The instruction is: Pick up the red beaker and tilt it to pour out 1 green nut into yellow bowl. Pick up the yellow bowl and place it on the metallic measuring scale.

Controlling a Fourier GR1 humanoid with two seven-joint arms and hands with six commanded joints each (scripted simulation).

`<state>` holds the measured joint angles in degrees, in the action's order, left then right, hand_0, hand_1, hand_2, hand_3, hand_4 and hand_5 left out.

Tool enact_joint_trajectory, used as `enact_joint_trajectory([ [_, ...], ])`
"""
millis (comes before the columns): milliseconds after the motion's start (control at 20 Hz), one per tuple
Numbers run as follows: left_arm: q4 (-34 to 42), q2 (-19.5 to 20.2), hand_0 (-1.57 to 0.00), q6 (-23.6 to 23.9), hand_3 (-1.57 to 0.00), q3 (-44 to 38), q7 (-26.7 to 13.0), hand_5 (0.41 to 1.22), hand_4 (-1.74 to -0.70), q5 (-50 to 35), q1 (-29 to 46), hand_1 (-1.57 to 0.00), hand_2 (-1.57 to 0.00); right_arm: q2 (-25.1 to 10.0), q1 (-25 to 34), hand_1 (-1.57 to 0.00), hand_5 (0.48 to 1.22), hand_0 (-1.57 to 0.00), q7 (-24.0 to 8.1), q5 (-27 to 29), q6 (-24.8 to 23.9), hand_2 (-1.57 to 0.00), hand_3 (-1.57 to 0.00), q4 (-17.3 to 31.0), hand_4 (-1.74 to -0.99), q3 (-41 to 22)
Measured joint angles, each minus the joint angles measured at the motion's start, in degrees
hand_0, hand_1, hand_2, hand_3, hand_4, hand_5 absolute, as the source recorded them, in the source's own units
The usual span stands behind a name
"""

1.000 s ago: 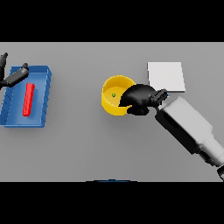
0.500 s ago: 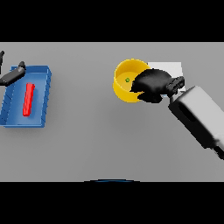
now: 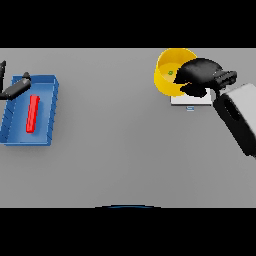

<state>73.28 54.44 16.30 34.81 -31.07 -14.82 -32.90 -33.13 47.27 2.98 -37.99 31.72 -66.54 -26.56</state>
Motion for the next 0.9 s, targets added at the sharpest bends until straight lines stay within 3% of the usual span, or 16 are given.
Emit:
enact_joint_trajectory([
  [50, 0.20, 0.17, 0.00, 0.17, 0.00, -0.16, -1.12, 0.765, -0.83, 0.02, -0.54, 0.00, 0.00, -0.76, -0.07, -1.57, 1.221, -1.57, 0.95, -0.29, -1.11, -1.57, -1.19, 1.79, -1.720, 0.18],
  [100, 0.22, 0.49, 0.00, -0.03, 0.00, -0.27, -1.00, 0.769, -0.83, -0.08, -0.39, 0.00, 0.00, -0.38, 0.06, -1.57, 1.221, -1.57, -0.17, -0.73, -2.33, -1.57, -1.18, 3.92, -1.720, 0.27],
  [250, 0.36, 0.80, 0.00, -0.37, 0.00, -0.13, -0.90, 0.772, -0.82, -0.11, 0.29, 0.00, 0.00, -1.23, 0.69, -1.57, 1.221, -1.57, 2.99, -1.23, -5.25, -1.57, -1.18, 9.42, -1.721, 0.38],
  [500, -0.56, 0.67, 0.00, -0.17, 0.00, -0.29, -0.98, 0.757, -0.81, 0.08, 0.19, 0.00, 0.00, 0.91, 3.17, -1.57, 1.221, -1.57, 3.69, -2.64, -9.47, -1.57, -1.36, 20.28, -1.724, 0.12],
  [800, -0.64, 0.47, 0.00, -0.38, 0.00, -0.13, -1.50, 0.729, -0.80, 0.18, -0.38, 0.00, 0.00, 3.66, 4.73, -1.50, 1.221, -1.57, 6.69, -3.01, -14.15, -1.56, -1.50, 29.47, -1.727, -0.49],
  [900, -0.50, 0.37, 0.00, -0.31, 0.00, -0.14, -2.00, 0.728, -0.81, 0.24, -0.98, 0.00, 0.00, 4.36, 5.37, -1.48, 1.221, -1.57, 6.01, -3.26, -14.93, -1.57, -1.51, 31.41, -1.727, -0.79],
])
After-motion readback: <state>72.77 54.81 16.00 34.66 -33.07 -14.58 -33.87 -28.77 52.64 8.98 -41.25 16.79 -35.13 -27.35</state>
